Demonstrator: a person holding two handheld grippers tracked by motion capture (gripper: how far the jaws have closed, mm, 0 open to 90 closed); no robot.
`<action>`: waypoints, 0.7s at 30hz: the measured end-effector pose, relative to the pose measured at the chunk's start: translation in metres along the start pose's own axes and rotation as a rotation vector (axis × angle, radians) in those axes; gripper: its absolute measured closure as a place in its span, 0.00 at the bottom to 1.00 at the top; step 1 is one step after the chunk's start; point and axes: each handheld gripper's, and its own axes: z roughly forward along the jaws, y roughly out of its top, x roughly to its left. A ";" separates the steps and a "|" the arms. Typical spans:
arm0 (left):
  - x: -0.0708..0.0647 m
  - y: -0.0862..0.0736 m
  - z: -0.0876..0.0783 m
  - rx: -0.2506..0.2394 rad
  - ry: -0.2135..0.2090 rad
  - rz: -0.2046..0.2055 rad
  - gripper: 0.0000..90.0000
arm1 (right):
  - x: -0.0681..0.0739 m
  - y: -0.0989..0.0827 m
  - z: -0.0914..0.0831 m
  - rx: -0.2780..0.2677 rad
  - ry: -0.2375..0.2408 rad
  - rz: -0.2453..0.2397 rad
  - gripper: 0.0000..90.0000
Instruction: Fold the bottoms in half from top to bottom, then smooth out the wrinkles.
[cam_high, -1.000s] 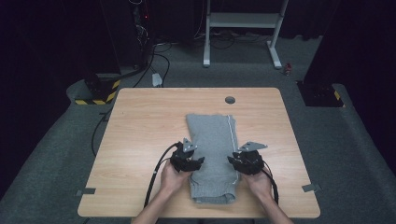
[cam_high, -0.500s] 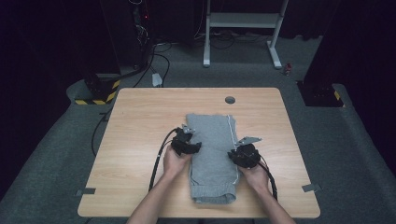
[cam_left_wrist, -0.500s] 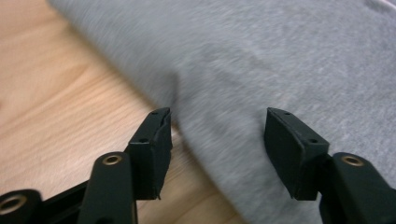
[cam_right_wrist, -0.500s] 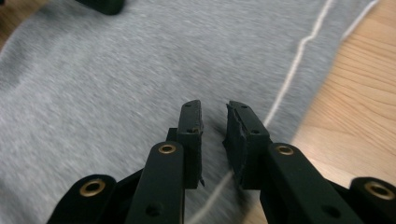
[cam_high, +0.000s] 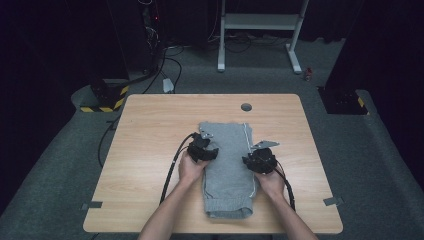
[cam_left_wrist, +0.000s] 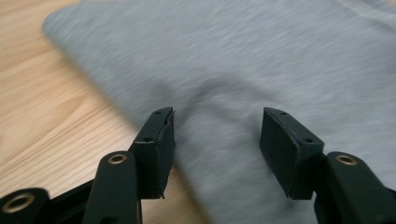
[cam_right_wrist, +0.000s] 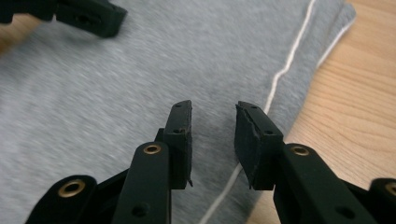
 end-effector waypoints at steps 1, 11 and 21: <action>0.004 -0.002 0.000 -0.002 -0.019 -0.024 0.48 | -0.002 -0.002 0.000 0.008 -0.006 0.007 0.74; -0.005 -0.009 -0.033 -0.038 -0.051 -0.030 0.45 | -0.013 -0.011 -0.012 0.018 -0.027 0.045 0.60; -0.040 -0.046 -0.069 -0.030 -0.136 0.026 0.39 | 0.001 -0.027 -0.042 -0.018 0.036 0.049 0.46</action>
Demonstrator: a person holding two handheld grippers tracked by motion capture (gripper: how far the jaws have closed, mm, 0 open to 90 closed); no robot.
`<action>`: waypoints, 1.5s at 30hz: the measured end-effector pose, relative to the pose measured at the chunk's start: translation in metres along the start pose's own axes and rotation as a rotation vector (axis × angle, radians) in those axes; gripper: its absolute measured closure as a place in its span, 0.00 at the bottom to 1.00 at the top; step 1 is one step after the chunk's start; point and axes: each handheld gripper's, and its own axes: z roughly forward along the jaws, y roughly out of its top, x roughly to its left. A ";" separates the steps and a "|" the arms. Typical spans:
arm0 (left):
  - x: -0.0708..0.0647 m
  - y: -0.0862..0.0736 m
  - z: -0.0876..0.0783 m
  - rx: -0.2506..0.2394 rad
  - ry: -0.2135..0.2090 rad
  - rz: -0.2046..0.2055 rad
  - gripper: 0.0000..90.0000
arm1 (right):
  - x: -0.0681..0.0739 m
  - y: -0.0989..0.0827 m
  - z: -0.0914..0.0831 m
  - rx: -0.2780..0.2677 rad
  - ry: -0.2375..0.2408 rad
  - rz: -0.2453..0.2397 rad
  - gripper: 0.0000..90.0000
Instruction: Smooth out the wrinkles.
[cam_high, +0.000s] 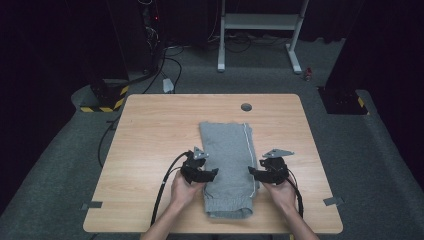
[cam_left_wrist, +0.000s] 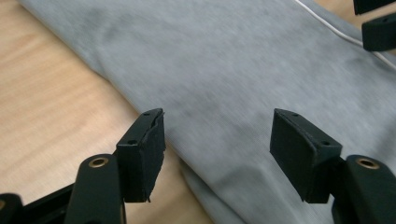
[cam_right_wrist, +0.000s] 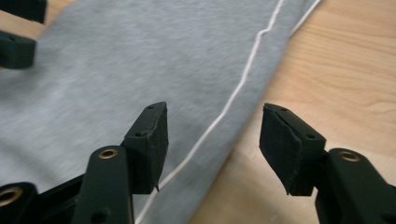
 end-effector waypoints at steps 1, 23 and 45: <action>-0.004 -0.004 -0.002 0.000 -0.004 0.003 0.39 | 0.003 -0.002 -0.003 0.002 0.010 -0.001 0.45; -0.030 -0.046 -0.020 0.034 -0.021 0.052 0.43 | 0.032 -0.039 -0.012 0.043 0.067 -0.079 0.50; 0.057 0.012 0.010 -0.007 0.095 -0.154 0.43 | -0.008 0.022 0.020 -0.043 0.015 0.061 0.60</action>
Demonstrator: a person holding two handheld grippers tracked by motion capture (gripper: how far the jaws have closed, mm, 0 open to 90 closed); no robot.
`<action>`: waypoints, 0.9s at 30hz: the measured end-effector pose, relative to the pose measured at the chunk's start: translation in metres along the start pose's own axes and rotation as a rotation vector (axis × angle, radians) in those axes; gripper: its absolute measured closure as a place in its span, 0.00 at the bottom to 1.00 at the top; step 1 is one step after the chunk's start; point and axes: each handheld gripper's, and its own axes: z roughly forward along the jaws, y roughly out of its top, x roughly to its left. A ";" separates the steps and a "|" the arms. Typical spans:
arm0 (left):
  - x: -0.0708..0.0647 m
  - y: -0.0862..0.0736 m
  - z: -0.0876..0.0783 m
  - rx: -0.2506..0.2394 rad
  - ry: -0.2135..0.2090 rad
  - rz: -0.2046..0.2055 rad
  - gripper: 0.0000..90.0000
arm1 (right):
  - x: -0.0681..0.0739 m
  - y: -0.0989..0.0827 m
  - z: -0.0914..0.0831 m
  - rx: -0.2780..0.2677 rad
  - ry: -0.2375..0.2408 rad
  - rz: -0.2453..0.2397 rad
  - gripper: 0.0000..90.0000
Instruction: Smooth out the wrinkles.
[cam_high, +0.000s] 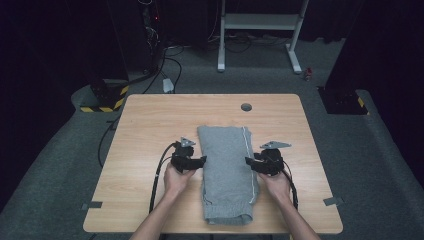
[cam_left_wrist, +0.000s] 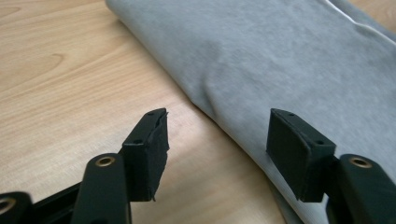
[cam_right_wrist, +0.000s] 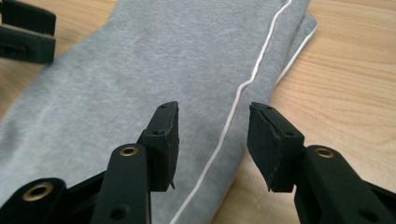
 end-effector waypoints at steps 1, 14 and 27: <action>0.002 0.002 0.003 0.010 0.003 0.003 0.42 | 0.000 0.001 0.002 0.005 -0.003 0.011 0.60; 0.025 0.013 0.033 -0.007 0.011 -0.085 0.44 | -0.018 0.021 0.032 0.015 -0.066 0.102 0.57; 0.029 0.044 0.054 0.076 -0.002 -0.096 0.34 | -0.037 0.043 0.058 0.037 -0.125 0.184 0.45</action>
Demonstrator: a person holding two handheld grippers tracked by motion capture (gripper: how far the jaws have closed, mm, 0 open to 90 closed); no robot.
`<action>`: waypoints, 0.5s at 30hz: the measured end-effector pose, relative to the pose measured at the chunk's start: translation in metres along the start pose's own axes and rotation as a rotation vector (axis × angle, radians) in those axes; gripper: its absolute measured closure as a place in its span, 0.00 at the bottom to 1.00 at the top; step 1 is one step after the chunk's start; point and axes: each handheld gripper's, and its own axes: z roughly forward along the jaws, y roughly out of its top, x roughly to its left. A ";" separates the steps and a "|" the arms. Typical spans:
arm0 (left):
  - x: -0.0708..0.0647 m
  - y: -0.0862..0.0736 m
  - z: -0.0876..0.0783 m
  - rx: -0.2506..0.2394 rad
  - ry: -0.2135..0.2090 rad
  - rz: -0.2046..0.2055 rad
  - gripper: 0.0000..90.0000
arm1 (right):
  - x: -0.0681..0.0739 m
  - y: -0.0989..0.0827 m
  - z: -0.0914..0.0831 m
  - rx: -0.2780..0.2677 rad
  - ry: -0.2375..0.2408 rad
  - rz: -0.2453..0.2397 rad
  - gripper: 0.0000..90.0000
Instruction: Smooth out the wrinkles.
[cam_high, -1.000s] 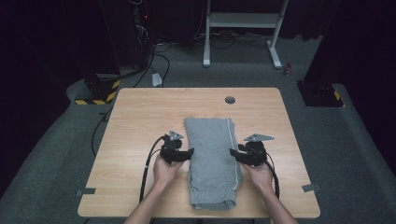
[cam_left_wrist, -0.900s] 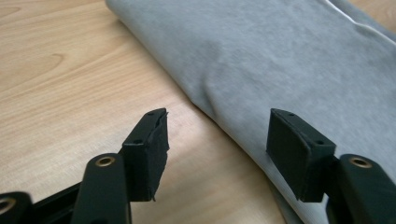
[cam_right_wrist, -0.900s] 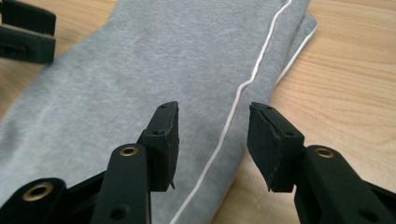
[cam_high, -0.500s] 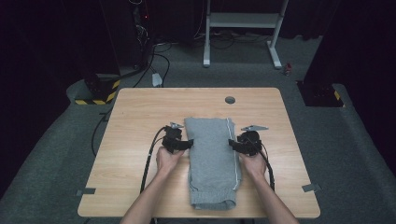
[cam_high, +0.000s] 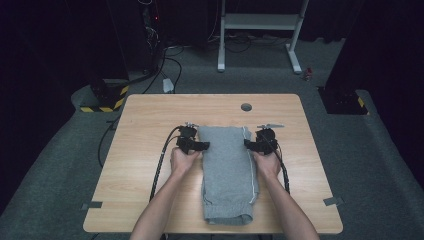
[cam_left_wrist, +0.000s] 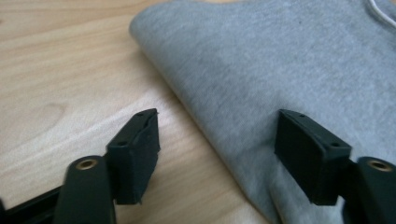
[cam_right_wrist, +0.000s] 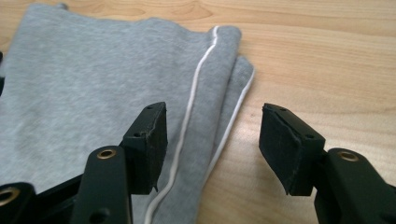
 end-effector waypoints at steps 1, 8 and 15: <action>0.000 0.003 0.001 0.013 -0.003 0.006 0.34 | -0.001 0.002 0.002 0.011 0.003 0.012 0.45; -0.006 0.013 0.009 0.044 0.003 0.048 0.35 | -0.001 0.015 0.020 0.033 -0.031 0.008 0.45; -0.018 0.017 0.015 0.045 0.042 0.108 0.47 | 0.007 0.016 0.024 0.035 -0.048 -0.068 0.56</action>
